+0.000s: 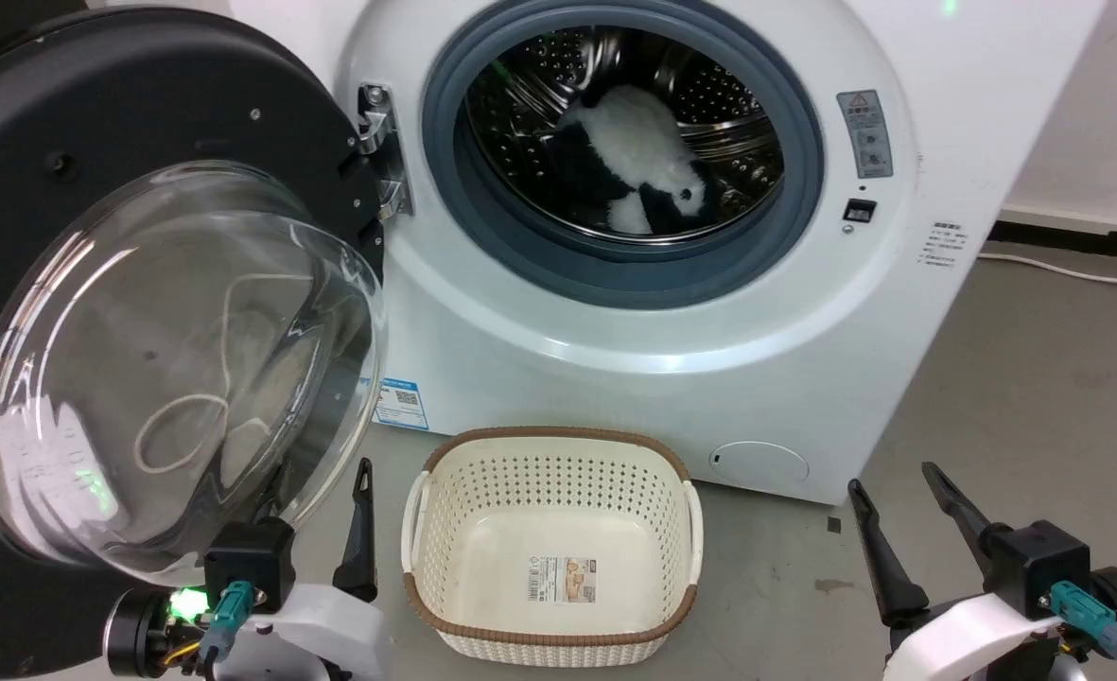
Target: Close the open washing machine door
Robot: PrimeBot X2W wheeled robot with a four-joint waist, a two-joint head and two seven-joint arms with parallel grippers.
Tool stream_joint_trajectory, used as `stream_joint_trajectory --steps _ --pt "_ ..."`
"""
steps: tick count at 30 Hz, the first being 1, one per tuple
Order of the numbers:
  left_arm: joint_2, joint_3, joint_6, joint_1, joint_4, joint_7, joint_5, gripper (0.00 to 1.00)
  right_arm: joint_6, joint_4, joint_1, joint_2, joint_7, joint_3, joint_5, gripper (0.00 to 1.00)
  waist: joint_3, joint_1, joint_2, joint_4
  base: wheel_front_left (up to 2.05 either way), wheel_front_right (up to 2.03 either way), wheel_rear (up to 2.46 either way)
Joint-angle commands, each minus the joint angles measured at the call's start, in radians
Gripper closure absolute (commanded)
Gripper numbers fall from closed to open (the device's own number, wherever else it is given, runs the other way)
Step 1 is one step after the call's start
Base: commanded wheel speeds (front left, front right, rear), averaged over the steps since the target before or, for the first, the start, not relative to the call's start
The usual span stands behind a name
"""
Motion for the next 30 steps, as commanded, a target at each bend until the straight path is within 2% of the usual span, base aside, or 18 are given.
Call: stream_joint_trajectory --steps 1,6,10,11,16,30 --pt "0.005 -0.005 0.005 -0.004 0.001 -0.013 0.003 0.00 0.000 0.000 0.007 0.001 -0.012 -0.002 0.014 0.00 0.000 0.0000 0.0000 0.006 0.00 0.00 0.00" --pt "0.011 -0.012 0.010 -0.004 0.001 -0.023 0.003 0.00 0.000 -0.002 0.012 0.001 -0.023 0.005 0.017 0.00 -0.003 0.0000 0.0000 0.027 0.00 0.00 0.00" --pt "0.017 -0.020 0.014 -0.004 0.000 -0.034 0.004 0.00 0.000 -0.001 0.016 0.001 -0.033 0.010 0.022 0.00 -0.006 0.0000 0.0000 0.057 0.00 0.00 0.00" --pt "0.022 -0.026 0.018 -0.003 0.000 -0.042 0.004 0.00 0.000 0.002 0.020 0.001 -0.041 0.014 0.033 0.00 -0.010 0.0000 0.0000 0.087 0.00 0.00 0.00" --pt "0.028 -0.032 0.023 -0.001 -0.001 -0.051 0.003 0.00 0.000 0.005 0.023 0.001 -0.050 0.020 0.035 0.00 -0.015 0.0000 0.0000 0.118 0.00 0.00 0.00" --pt "0.043 -0.037 0.066 0.017 -0.034 -0.082 0.003 0.00 0.000 0.039 -0.017 -0.002 -0.081 0.085 0.036 0.00 0.003 0.0000 0.0000 0.193 0.00 0.00 0.00"
